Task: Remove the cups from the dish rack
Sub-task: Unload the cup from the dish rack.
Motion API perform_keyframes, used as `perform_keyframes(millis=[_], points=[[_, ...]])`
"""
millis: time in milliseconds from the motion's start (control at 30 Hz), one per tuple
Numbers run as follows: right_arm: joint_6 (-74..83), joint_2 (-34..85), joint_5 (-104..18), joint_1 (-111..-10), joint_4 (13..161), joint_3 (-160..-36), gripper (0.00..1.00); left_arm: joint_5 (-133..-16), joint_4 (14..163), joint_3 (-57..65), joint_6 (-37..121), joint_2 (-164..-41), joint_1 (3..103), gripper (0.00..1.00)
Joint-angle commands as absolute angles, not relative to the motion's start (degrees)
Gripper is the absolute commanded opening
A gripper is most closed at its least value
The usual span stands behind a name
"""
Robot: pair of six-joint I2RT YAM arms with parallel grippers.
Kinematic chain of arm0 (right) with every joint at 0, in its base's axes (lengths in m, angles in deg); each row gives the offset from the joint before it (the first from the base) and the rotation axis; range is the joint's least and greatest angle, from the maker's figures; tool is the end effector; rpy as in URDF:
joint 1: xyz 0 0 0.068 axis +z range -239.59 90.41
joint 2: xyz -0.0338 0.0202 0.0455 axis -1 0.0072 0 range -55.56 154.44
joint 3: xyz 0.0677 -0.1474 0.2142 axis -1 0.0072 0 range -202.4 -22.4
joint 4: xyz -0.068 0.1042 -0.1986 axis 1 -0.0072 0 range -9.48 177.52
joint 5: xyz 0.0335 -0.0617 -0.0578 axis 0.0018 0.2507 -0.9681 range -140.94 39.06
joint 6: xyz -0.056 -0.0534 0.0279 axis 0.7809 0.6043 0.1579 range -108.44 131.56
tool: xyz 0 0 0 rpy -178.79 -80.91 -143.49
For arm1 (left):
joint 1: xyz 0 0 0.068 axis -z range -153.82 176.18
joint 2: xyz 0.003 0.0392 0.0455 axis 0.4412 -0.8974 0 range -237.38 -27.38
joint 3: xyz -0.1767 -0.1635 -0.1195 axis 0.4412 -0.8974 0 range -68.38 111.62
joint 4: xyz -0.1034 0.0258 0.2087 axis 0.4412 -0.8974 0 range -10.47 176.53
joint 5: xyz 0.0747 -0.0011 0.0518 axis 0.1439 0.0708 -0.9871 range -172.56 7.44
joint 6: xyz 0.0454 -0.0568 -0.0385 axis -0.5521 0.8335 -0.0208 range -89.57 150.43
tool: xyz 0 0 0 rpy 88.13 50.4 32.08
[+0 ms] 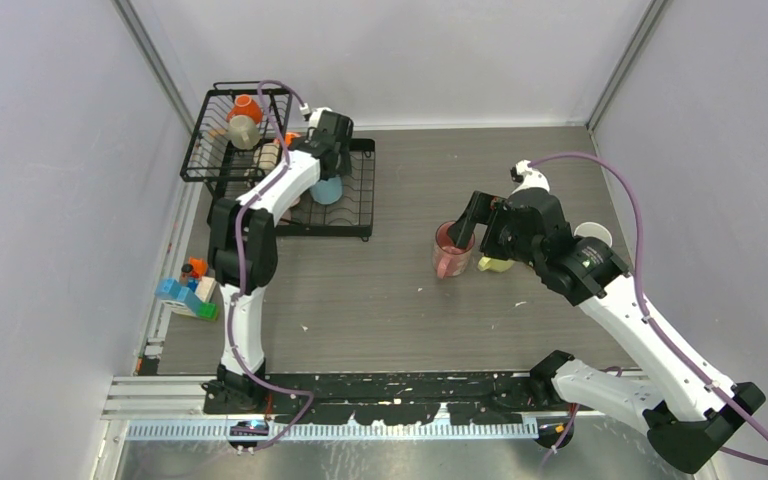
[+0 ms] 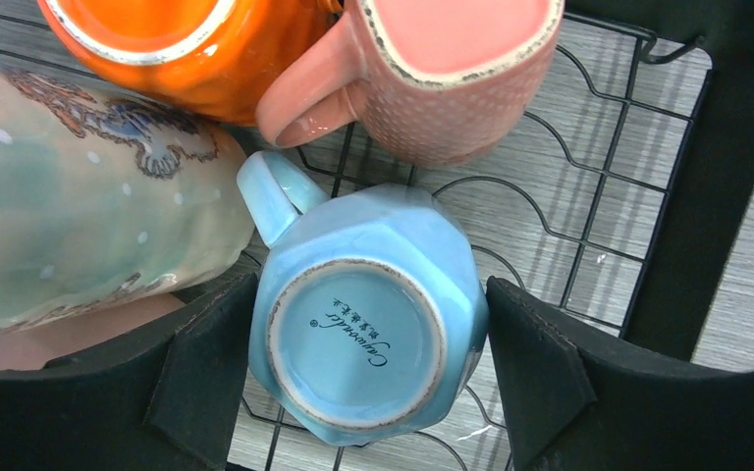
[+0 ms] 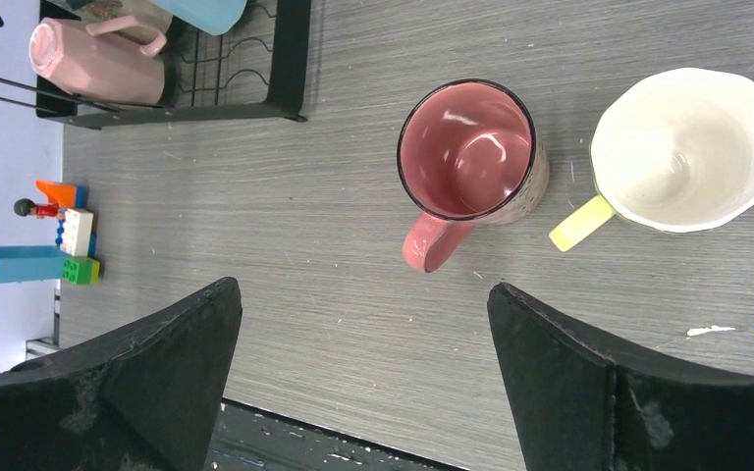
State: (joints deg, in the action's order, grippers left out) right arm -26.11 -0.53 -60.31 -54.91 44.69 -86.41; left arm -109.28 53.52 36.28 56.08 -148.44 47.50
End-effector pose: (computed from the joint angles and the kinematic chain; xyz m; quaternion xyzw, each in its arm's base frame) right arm 0.1670 0.1014 0.3388 0.0614 0.8781 0.2187 0.4211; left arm 0.4474 -0.1401 0.2280 -0.1145 0.9089 0.0643 0.3959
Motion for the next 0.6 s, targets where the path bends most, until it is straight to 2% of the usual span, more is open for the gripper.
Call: perform_keyframes(millis=[0, 133, 567], points=[[-26.32, -1.09, -60.22, -54.65, 47.57, -86.0, 1.0, -107.02, 53.91, 35.52, 58.76, -146.2, 48.48, 0.75], [-26.32, -1.32, -60.18, -54.63, 47.65, -85.65, 1.0, -107.33, 53.12, 35.85, 58.47, -147.18, 48.5, 0.83], [-26.23, -1.76, -60.22, -54.64, 47.37, -85.18, 1.0, -107.28, 52.71, 35.99, 58.41, -149.76, 48.42, 0.9]])
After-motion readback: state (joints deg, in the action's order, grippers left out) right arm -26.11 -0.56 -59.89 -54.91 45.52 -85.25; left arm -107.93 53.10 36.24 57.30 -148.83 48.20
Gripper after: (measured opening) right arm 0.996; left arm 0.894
